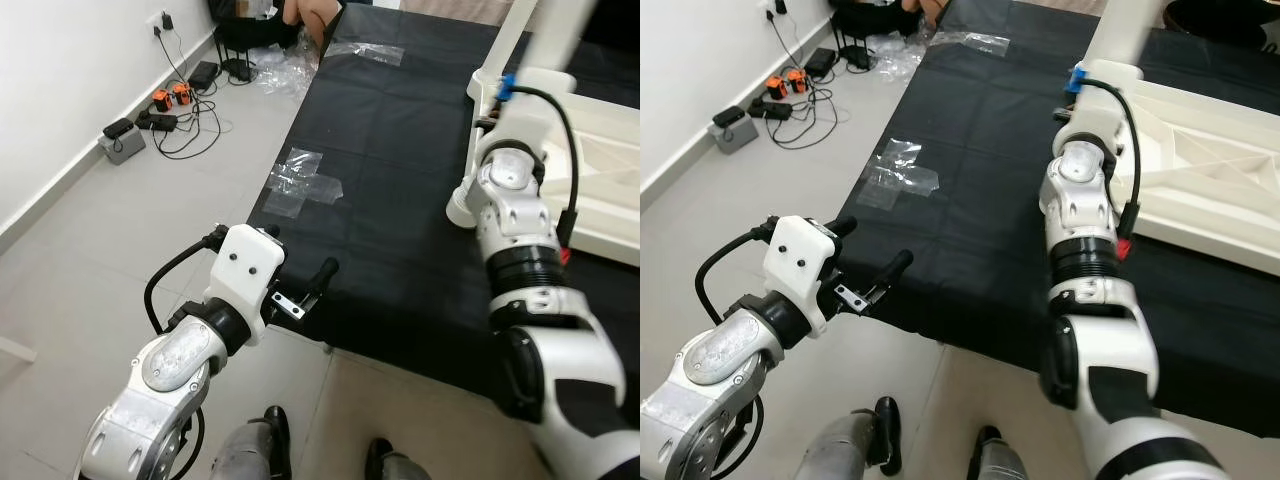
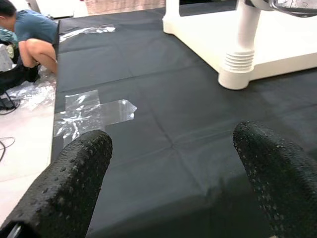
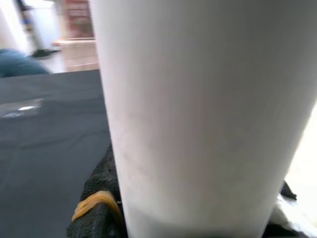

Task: Building children table

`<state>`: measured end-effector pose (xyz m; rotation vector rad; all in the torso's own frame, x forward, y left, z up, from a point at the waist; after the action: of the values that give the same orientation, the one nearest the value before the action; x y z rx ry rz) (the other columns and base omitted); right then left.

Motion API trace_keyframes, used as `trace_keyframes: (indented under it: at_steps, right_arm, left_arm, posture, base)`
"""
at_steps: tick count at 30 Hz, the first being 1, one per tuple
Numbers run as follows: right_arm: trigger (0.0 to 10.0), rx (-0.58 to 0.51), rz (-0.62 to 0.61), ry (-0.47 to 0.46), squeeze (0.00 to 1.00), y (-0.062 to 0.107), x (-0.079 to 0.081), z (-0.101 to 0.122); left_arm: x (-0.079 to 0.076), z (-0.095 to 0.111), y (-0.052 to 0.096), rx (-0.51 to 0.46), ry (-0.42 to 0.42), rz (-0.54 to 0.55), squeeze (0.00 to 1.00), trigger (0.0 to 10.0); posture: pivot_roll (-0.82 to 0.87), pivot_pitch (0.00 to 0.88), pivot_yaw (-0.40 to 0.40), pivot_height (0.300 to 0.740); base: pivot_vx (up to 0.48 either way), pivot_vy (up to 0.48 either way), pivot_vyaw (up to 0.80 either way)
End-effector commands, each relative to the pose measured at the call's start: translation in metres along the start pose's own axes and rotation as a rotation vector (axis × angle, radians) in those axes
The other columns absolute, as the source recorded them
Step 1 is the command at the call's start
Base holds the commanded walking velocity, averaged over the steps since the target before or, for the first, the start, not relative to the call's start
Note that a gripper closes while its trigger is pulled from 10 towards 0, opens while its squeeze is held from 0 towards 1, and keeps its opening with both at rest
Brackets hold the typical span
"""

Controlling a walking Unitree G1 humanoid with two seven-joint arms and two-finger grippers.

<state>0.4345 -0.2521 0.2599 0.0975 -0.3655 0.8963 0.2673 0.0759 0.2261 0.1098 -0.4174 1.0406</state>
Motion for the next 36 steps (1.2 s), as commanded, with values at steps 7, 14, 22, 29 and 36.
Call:
trace_keyframes:
  at_steps: [7,14,22,29,36]
  right_arm:
    - [10.0,0.281,-0.290,0.019,0.00,0.017,-0.048,-0.079]
    - [10.0,0.259,-0.332,0.044,0.00,0.022,-0.048,-0.077]
    - [8.5,0.251,-0.412,0.143,0.00,0.038,-0.050,-0.082]
    - [10.0,0.081,-0.037,-0.045,0.00,0.027,0.010,-0.038]
    - [10.0,-0.169,0.580,-0.310,0.00,0.043,0.092,0.063]
  left_arm:
    - [-0.004,-0.004,0.001,0.011,-0.002,-0.012,0.00,10.0]
    - [-0.004,-0.004,0.001,0.010,-0.002,-0.010,0.00,10.0]
    - [-0.004,-0.003,0.001,0.010,-0.002,-0.007,0.00,10.0]
    - [-0.003,-0.005,0.000,0.012,-0.005,-0.004,0.00,10.0]
    - [0.000,-0.006,-0.005,0.006,-0.010,0.006,0.00,10.0]
  posture:
    - [0.12,0.260,-0.025,0.740]
    - [0.12,0.265,-0.027,0.740]
    - [0.12,0.274,-0.028,0.740]
    - [0.12,0.270,-0.028,0.740]
    - [0.11,0.241,-0.028,0.740]
  base:
    - [0.000,0.000,0.00]
    - [0.000,0.000,0.00]
    - [0.000,0.000,0.00]
    - [0.000,0.000,0.00]
    - [0.000,0.000,0.00]
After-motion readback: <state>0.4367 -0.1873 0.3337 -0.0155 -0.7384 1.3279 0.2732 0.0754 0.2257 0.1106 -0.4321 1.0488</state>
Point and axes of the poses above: a point about 5 cm out from each wrist's last joint towards the gripper, its own y axis pointing back from the gripper into the wrist, its own z axis along the axis of the wrist's last joint, x = y × z, the point moved 5 cm from there along -y, pointing out of the wrist towards the gripper, and after that the axes turned 11 degrees about -y, right-handed, at the moved point
